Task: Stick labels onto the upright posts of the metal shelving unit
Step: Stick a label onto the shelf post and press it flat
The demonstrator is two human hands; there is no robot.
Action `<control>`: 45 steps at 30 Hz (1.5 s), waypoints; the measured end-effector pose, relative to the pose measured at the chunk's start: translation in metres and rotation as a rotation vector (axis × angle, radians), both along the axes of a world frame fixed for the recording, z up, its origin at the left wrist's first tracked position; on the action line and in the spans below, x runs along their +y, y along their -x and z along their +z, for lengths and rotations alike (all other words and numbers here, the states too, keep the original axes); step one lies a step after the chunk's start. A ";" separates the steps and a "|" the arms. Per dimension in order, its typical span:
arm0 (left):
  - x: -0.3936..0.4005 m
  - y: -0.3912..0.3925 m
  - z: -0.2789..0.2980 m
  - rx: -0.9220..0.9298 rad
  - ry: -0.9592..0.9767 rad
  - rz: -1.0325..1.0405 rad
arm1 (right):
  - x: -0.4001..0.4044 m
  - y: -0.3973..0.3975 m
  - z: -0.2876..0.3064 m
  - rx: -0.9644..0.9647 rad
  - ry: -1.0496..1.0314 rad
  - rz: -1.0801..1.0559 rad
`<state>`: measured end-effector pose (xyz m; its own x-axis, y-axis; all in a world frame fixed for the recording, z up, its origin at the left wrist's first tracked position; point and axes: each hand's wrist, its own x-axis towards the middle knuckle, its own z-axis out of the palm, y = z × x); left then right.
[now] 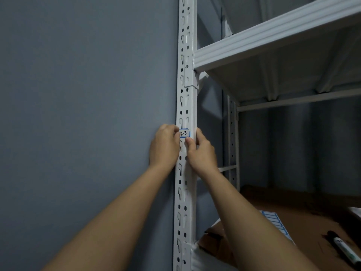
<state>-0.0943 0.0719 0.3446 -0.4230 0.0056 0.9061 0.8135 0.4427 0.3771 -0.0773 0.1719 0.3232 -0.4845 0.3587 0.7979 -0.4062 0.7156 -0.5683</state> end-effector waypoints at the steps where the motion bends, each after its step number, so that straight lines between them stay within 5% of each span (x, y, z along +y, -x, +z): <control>1: 0.000 0.000 -0.001 0.008 -0.003 0.015 | 0.000 0.000 0.000 0.001 -0.008 -0.001; 9: 0.003 -0.004 0.003 0.032 0.023 0.121 | 0.003 0.001 0.000 0.004 -0.018 0.005; 20: 0.002 -0.008 0.017 0.133 0.444 0.538 | 0.004 0.004 0.000 -0.025 -0.017 -0.023; 45: -0.010 -0.006 0.011 0.091 0.347 0.276 | 0.000 -0.003 0.000 -0.009 -0.027 -0.008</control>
<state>-0.0879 0.0619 0.3552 -0.3703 0.2141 0.9039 0.6701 0.7355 0.1002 -0.0741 0.1723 0.3235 -0.4889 0.3407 0.8031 -0.3956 0.7339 -0.5522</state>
